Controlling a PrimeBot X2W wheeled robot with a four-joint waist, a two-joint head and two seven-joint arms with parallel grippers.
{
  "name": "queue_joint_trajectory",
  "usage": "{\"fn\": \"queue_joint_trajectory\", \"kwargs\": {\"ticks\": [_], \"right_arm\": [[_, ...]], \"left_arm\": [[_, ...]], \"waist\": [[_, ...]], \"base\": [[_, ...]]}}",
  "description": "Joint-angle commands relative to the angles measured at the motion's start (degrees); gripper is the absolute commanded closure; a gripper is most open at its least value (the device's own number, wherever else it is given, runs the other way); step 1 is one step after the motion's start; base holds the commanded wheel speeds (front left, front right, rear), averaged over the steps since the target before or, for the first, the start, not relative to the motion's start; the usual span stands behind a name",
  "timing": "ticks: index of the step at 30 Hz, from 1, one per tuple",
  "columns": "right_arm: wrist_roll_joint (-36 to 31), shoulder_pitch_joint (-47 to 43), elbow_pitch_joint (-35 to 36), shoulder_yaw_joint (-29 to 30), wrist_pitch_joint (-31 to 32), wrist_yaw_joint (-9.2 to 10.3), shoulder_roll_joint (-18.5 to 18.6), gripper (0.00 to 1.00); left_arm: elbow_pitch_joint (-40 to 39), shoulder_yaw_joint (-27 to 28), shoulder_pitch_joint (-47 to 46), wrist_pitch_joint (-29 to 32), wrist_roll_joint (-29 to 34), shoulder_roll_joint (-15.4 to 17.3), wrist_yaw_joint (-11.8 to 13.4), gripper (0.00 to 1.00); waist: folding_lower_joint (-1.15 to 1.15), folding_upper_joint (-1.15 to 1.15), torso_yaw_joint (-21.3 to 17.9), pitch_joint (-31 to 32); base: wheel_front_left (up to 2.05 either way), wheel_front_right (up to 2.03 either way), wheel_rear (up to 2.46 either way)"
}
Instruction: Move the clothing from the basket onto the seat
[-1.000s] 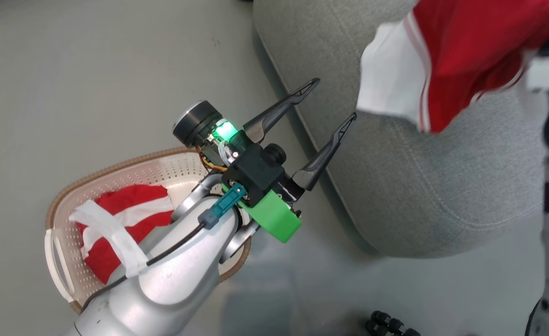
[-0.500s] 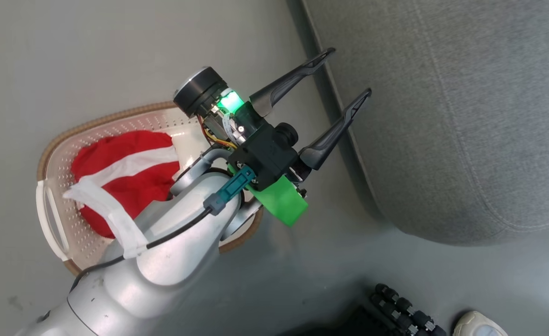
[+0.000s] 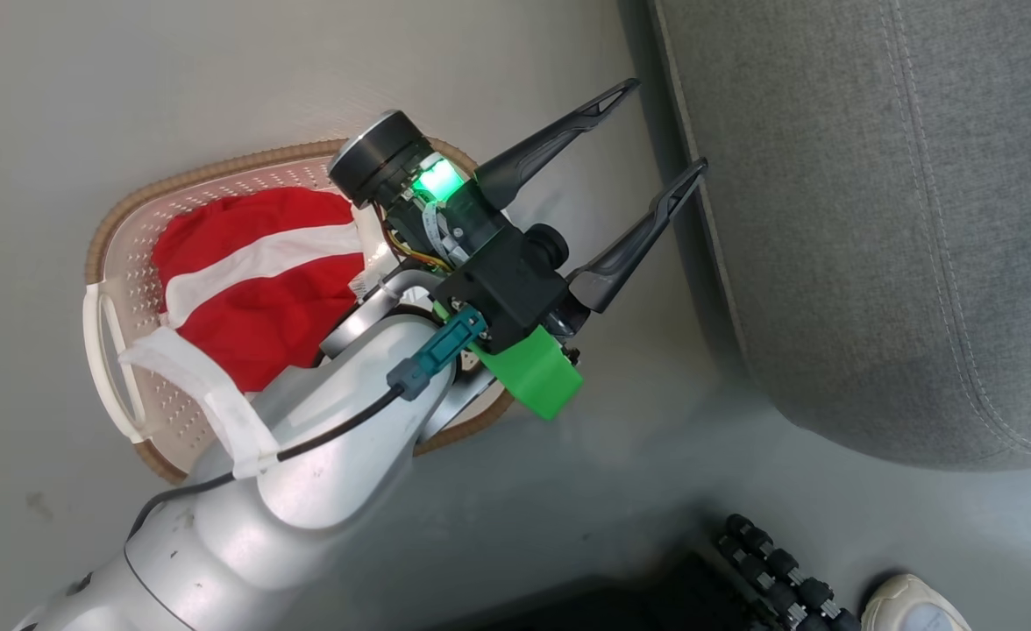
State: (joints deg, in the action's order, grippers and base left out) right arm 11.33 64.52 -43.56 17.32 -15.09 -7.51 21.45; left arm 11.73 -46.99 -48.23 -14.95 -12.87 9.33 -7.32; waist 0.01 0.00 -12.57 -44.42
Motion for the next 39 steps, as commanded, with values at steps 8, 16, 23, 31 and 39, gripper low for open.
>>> {"fn": "queue_joint_trajectory", "kwargs": {"ticks": [8, 16, 23, 31, 39], "right_arm": [[-1.7, -2.2, -7.3, 1.5, -0.1, 0.04, -0.1, 0.89], [-1.8, -6.9, -1.7, 1.0, -0.1, 0.04, -1.7, 0.0], [-1.2, -16.9, 6.9, -1.3, -0.1, 0.04, -3.1, 0.0], [-1.3, -28.4, 18.6, -5.7, -0.1, 0.04, -7.4, 0.0], [-0.4, -35.5, 26.6, -11.4, -0.1, 0.04, -11.3, 0.0]], "left_arm": [[0.4, -0.2, -1.2, -0.3, 0.2, -0.3, 0.1, 0.0], [0.1, 0.7, 1.3, -0.3, -0.4, -0.3, 0.7, 0.0], [-0.5, 2.6, 4.5, -0.3, -0.9, -0.7, 1.1, 0.0], [-1.0, 5.7, 9.3, -0.3, -1.3, -1.5, 1.5, 0.0], [-1.1, 9.9, 15.1, -0.3, -1.6, -2.5, 1.9, 0.0]], "waist": [[-0.01, 0.0, 1.1, 0.9], [-0.01, 0.0, 0.5, 5.3], [-0.01, 0.0, 0.9, 10.9], [-0.01, 0.0, 2.9, 17.6], [-0.01, 0.0, 6.8, 23.0]], "base": [[0.0, 0.0, 0.0], [0.0, 0.0, 0.0], [0.0, 0.0, 0.0], [0.0, 0.0, 0.0], [0.0, 0.0, 0.0]]}}
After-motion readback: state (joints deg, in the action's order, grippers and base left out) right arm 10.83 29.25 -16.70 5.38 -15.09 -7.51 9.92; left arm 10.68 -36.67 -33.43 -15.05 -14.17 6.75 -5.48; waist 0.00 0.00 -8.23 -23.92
